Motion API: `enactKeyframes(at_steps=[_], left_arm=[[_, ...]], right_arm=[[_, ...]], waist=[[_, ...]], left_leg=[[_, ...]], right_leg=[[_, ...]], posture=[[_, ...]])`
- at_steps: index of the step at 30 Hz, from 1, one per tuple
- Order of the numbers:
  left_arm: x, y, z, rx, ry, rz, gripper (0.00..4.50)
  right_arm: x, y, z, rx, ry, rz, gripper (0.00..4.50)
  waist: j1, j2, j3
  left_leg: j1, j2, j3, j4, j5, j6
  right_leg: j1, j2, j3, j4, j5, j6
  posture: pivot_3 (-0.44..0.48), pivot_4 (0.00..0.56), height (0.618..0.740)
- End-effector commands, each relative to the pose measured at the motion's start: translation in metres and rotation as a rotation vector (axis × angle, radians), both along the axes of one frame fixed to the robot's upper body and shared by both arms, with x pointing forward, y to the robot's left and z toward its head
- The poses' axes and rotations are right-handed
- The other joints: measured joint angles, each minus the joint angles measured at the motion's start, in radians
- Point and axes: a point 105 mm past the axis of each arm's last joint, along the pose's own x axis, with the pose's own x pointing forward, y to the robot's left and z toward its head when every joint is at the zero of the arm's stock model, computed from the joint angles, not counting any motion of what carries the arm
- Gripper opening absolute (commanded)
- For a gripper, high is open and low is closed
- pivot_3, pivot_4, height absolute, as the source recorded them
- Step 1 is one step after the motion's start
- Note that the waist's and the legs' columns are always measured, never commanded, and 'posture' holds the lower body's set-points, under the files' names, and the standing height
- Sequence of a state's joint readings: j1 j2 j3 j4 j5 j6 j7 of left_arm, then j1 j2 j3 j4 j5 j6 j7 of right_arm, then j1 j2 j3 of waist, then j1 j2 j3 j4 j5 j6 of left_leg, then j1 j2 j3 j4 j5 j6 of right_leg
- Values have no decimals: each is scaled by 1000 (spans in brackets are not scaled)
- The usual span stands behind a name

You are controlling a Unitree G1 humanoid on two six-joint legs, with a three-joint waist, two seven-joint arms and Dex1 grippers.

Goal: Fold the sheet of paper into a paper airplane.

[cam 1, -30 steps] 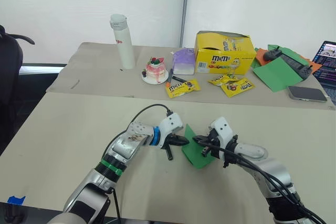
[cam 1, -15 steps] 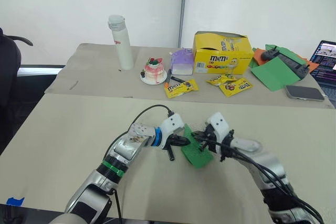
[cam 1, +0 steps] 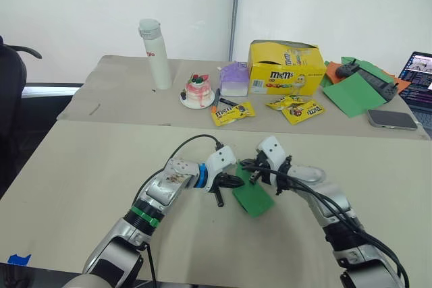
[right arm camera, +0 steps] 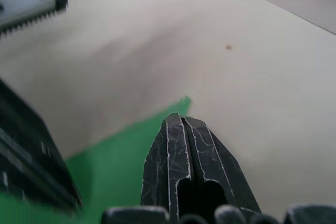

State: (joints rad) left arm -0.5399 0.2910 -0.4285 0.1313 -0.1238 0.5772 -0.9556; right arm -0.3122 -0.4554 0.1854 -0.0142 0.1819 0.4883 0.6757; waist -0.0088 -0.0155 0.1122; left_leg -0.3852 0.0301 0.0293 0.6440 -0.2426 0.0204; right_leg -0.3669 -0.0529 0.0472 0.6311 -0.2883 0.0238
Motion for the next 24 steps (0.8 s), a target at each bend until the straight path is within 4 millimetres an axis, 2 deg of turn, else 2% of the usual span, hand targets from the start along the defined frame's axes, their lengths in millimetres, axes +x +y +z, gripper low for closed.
enactKeyframes(at_steps=[1, 9, 14, 24], left_arm=[[-1, 5, -13, 52, 34, 7, 25], [5, -5, -9, 44, 27, 2, 25], [4, -5, -13, 49, 33, -9, 25], [3, -8, -14, 49, 36, -26, 25]], right_arm=[[-11, -8, -4, -56, -21, 37, 0], [-23, -15, -1, -2, -29, -12, 0], [-31, -12, 13, 70, -52, -4, 0], [-56, -24, -2, 19, 7, -8, 0]], waist=[[0, 0, 0], [4, 0, 0], [6, 0, 0], [11, 0, 0]], left_leg=[[0, 0, 0, 0, 0, 0], [0, -1, 0, 0, 0, 0], [0, -1, 0, 0, 0, 0], [0, -1, 0, 0, 0, 0]], right_leg=[[0, 0, 0, 0, 0, 0], [1, 0, 0, -1, 0, 0], [1, 0, 0, -1, 0, 0], [1, 0, 0, -1, 0, 0]], posture=[[0, 150, 740], [0, 150, 740], [0, 150, 740], [0, 150, 740]])
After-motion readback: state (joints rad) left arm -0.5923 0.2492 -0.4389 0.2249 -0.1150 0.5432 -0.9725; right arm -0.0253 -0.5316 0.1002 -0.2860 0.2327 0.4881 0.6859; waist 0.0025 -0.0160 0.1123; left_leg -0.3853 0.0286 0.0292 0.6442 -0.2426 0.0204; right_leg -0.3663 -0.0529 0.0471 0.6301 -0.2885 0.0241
